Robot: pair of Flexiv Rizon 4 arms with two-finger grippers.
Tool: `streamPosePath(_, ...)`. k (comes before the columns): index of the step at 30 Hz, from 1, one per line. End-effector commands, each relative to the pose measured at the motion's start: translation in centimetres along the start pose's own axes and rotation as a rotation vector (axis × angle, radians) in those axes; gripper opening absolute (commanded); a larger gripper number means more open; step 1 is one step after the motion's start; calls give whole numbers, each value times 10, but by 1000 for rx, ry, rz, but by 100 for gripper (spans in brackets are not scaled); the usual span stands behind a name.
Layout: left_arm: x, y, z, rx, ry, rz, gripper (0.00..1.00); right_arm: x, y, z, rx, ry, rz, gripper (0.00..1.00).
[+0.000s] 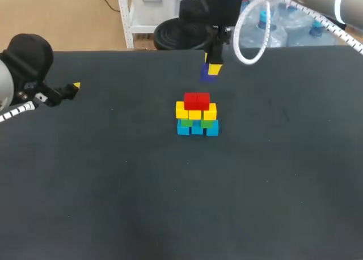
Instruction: Place the blue cubes, place green cubes on the blue cubes, place the yellow cubes on the green cubes, then place the red cubes on the yellow cubes, and place purple cube on the red cubes.
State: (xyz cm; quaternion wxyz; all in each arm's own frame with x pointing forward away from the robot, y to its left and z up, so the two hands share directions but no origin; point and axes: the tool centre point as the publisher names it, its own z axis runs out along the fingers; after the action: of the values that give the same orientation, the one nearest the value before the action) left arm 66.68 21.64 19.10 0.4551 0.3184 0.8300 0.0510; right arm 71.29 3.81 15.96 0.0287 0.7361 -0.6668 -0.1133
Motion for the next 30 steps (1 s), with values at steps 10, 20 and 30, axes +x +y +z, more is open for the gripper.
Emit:
streamPosePath(10,0,0,1,0,-3,-1,100,-19,46,20,273,132,69,0)
streamPosePath(20,0,0,1,0,-3,-1,100,-18,46,19,478,269,121,0)
streamPosePath(30,0,0,1,0,-3,-1,100,-7,40,34,593,235,154,0)
